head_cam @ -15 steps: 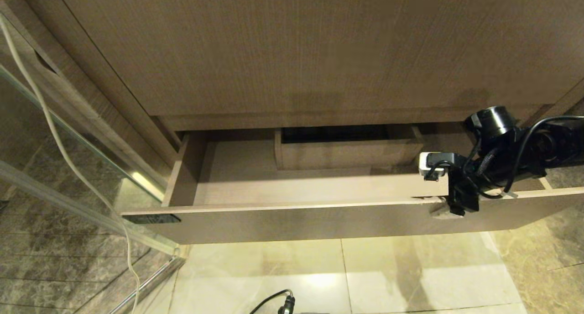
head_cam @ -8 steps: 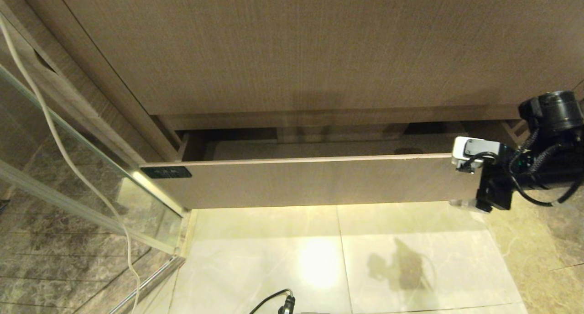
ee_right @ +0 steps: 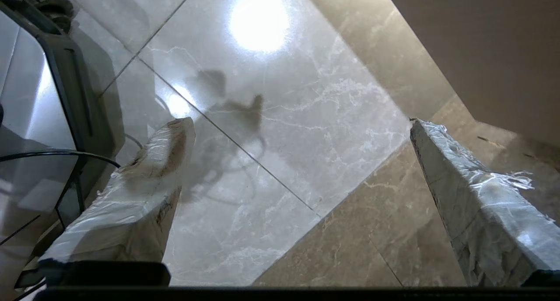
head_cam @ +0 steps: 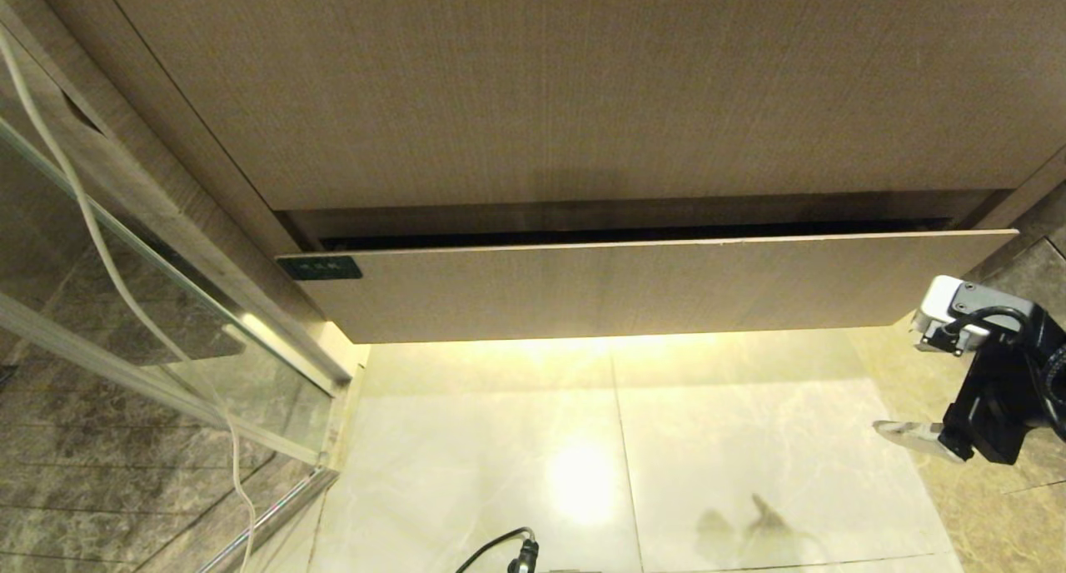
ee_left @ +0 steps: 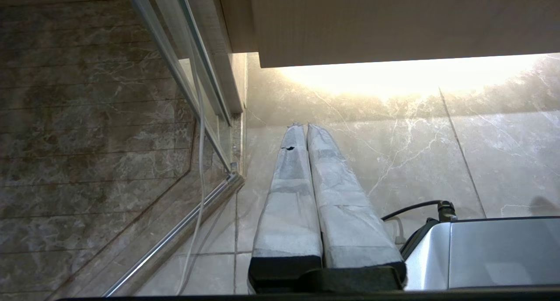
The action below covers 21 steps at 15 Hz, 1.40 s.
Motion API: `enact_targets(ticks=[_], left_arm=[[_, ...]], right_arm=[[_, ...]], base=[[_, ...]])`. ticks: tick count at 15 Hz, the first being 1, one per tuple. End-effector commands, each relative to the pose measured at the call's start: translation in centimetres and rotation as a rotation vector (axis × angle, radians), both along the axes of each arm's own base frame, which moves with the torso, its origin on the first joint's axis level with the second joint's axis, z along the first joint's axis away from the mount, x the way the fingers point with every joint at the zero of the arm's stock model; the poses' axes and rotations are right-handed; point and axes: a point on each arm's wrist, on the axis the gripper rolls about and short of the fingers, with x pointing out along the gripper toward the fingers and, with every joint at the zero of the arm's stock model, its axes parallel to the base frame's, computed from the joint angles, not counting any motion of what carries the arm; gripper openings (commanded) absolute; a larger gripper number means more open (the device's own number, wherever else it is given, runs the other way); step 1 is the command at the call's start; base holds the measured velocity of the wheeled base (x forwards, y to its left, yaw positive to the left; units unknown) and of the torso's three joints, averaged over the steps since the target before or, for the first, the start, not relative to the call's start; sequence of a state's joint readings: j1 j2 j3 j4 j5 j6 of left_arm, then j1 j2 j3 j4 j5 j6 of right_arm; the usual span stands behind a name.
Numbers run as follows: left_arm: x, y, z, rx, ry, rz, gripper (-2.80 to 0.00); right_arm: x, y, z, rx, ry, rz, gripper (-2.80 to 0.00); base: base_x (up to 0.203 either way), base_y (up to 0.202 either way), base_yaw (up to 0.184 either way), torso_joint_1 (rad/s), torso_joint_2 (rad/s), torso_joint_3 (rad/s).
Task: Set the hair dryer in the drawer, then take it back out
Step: Pull open the drawer
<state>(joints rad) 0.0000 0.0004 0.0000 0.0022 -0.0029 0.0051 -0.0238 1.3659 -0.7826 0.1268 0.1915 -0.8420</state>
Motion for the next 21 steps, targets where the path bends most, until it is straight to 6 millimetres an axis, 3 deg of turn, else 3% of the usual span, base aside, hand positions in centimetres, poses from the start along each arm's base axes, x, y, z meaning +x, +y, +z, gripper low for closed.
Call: enact_targets(ticks=[1, 4, 9, 10, 14, 21], left_arm=[[0.0, 0.0, 0.0, -0.001, 0.003, 0.0, -2.8], [0.0, 0.0, 0.0, -0.001, 0.001, 0.0, -2.8], [0.0, 0.0, 0.0, 0.0, 0.002, 0.0, -2.8], [0.0, 0.0, 0.0, -0.001, 0.001, 0.0, -2.8], [0.0, 0.0, 0.0, -0.001, 0.002, 0.0, -2.8], [0.0, 0.0, 0.0, -0.001, 0.003, 0.0, -2.8]], right_arm=[[-0.6, 0.0, 0.6, -0.001, -0.038, 0.008, 0.0], [-0.4, 0.2, 0.6, 0.051, -0.052, 0.072, 0.0], [-0.5, 0.2, 1.1, 0.139, -0.062, -0.003, 0.0], [-0.4, 0.1, 1.3, 0.149, -0.063, -0.017, -2.8], [0.0, -0.2, 2.5, 0.204, -0.086, -0.22, -2.8], [-1.2, -0.4, 3.6, 0.151, -0.152, -0.31, -2.8]], base=[[0.0, 0.0, 0.0, 0.0, 0.0, 0.0], [0.0, 0.0, 0.0, 0.0, 0.0, 0.0], [0.0, 0.0, 0.0, 0.0, 0.0, 0.0], [0.0, 0.0, 0.0, 0.0, 0.0, 0.0], [0.0, 0.0, 0.0, 0.0, 0.0, 0.0], [0.0, 0.0, 0.0, 0.0, 0.0, 0.0]])
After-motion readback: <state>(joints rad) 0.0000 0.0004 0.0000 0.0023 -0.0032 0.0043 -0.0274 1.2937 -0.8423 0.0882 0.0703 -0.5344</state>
